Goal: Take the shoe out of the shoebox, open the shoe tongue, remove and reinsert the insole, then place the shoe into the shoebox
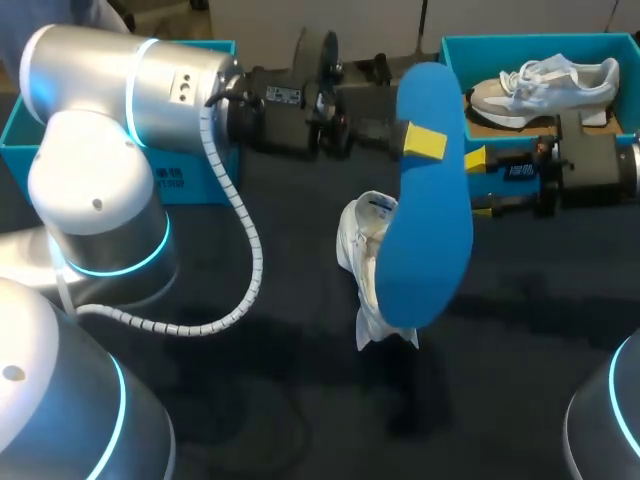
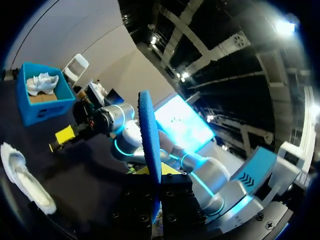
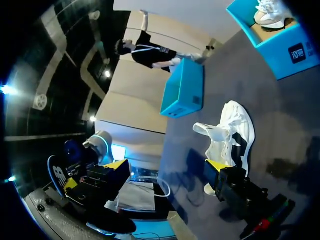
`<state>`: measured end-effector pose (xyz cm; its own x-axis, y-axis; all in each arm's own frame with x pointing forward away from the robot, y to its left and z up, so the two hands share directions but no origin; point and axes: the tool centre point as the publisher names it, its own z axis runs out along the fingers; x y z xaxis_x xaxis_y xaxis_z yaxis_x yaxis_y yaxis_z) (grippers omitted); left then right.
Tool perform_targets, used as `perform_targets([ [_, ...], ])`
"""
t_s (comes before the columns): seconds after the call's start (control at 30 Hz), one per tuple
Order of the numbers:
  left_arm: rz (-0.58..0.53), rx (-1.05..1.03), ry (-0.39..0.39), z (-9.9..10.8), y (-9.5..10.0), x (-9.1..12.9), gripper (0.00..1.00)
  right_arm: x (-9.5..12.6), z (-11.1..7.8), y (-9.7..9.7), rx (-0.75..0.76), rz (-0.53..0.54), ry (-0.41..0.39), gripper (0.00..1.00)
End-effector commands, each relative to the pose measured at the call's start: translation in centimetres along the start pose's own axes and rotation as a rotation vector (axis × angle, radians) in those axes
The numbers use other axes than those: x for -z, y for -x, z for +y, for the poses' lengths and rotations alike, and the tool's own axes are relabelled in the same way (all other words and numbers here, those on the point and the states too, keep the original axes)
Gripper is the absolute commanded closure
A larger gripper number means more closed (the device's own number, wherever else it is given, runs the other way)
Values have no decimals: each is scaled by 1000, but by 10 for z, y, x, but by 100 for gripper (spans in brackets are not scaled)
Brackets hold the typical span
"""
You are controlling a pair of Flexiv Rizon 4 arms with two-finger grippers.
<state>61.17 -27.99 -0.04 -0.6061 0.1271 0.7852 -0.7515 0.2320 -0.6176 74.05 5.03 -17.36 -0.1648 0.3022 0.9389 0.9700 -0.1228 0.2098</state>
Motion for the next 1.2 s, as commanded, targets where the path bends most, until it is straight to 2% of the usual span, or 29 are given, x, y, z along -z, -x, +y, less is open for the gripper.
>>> perform_targets([
  [0.03, -45, -181, 9, 7, 1, 13, 100, -1, 0, 0, 0, -1, 1, 0],
  [0.17, -76, -395, 2, 9, 6, 18, 100, -1, 0, 0, 0, -1, 1, 0],
  [0.3, -110, -719, -12, 12, 13, 22, 100, -1, 0, 0, 0, -1, 1, 0],
  [0.47, -149, -1018, 11, 15, 22, 25, 100, -1, 0, 0, 0, -1, 1, 0],
  [0.67, -113, -1626, 95, 9, 31, 25, 100, -1, 0, 0, 0, -1, 1, 0],
  [0.73, -118, -1744, 65, 5, 33, 26, 100, -1, 0, 0, 0, -1, 1, 0],
  [0.87, -111, -1864, 50, 1, 38, 30, 100, -1, 0, 0, 0, -1, 1, 0],
  [0.97, -104, -1917, 95, 3, 39, 33, 100, -1, 0, 0, 0, -1, 1, 0],
  [1.03, -120, -1895, 115, 3, 42, 37, 100, -1, 0, 0, 0, -1, 1, 0],
  [1.2, -120, -1859, 97, 3, 41, 38, 100, -1, 0, 0, 0, -1, 1, 0],
])
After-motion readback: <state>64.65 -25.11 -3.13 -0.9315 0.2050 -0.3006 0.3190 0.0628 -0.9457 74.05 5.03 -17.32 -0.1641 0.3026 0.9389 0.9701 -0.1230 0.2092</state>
